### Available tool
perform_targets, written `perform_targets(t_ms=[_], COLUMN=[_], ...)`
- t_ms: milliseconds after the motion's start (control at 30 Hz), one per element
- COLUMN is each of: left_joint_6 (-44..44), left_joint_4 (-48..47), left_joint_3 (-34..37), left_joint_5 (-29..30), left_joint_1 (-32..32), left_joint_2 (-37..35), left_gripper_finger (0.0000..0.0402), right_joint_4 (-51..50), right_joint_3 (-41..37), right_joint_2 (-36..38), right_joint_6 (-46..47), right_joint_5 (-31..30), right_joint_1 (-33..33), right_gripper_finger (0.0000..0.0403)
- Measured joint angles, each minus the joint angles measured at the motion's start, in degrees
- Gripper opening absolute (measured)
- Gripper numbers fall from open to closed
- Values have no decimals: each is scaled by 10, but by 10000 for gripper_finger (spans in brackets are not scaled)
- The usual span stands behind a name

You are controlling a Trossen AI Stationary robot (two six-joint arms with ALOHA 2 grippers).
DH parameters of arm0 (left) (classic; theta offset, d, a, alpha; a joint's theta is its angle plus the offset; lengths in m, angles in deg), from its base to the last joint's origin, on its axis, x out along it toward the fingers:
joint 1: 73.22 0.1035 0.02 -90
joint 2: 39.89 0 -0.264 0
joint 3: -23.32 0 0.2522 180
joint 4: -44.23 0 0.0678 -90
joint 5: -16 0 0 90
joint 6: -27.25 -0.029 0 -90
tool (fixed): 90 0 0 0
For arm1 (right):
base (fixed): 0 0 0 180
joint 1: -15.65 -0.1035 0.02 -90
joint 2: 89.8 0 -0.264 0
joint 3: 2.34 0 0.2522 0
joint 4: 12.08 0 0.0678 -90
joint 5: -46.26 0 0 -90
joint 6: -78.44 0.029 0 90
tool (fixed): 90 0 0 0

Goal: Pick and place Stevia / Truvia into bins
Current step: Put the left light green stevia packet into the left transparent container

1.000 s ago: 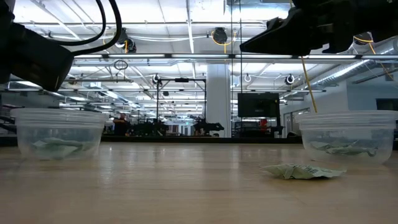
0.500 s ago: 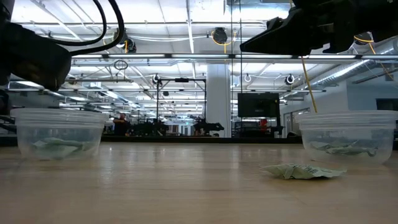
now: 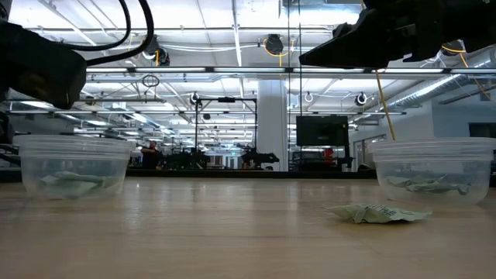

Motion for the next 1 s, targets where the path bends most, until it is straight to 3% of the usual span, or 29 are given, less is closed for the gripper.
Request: perform_targets(t_ms=[100, 200, 500, 767, 1000], left_joint_6=[0, -15, -38, -47, -116], left_joint_4=[1, -1, -9, 6, 3], left_joint_3=[0, 0, 1, 0, -52], left_joint_5=[9, 9, 10, -6, -4], left_joint_1=[-1, -3, -4, -3, -7], left_joint_2=[0, 0, 0, 0, -2], left_gripper_finger=[126, 115, 10, 4, 3], right_joint_4=[0, 0, 0, 0, 0], right_joint_3=[0, 0, 0, 0, 0], right_joint_2=[0, 0, 0, 0, 0], right_joint_6=[1, 1, 1, 1, 1], right_joint_5=[0, 0, 0, 0, 0], right_joint_1=[0, 0, 0, 0, 0], right_gripper_finger=[112, 111, 112, 111, 111])
